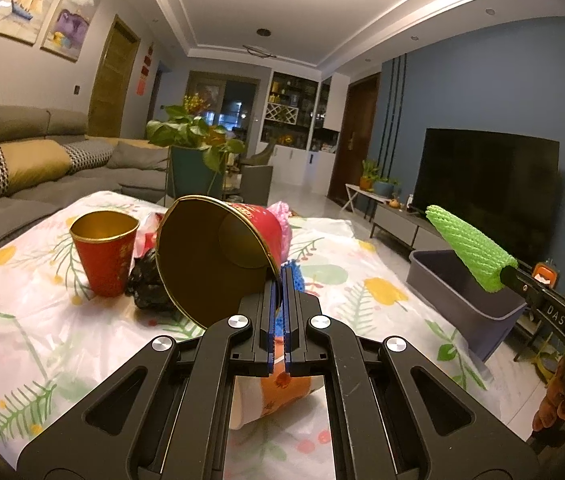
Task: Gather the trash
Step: 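Lift the green mesh and red cup and carry both over the grey bin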
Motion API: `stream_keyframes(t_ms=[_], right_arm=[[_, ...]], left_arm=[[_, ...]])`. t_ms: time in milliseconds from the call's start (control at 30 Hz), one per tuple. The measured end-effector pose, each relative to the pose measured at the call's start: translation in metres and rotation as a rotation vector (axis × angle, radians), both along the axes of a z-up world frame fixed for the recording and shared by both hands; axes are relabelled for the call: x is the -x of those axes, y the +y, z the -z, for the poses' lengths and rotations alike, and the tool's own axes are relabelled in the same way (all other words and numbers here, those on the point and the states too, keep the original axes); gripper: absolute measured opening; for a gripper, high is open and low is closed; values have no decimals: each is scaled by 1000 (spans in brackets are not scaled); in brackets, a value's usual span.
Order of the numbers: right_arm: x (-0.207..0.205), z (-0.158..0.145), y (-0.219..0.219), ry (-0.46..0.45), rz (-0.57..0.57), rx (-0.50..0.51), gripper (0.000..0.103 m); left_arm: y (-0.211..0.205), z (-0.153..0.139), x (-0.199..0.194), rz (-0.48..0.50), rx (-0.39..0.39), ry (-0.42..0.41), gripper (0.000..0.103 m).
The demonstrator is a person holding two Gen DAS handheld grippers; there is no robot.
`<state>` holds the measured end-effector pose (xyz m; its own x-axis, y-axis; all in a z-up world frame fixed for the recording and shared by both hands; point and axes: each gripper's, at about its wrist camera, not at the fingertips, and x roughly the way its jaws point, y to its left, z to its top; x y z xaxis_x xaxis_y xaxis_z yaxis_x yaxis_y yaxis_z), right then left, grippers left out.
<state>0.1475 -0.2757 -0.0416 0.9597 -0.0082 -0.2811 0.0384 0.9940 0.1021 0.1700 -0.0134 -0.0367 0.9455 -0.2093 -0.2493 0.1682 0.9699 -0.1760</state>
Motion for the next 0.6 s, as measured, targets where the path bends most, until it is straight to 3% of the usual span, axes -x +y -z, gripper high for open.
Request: stream_keyframes(t_ms=[300, 600], right_arm=[[-2, -9, -26, -34, 59, 12, 6], [0, -22, -75, -76, 171, 15, 6]], left_arm=[[-49, -32, -1, 106, -18, -69, 2], [-145, -57, -21, 320, -32, -125, 2]])
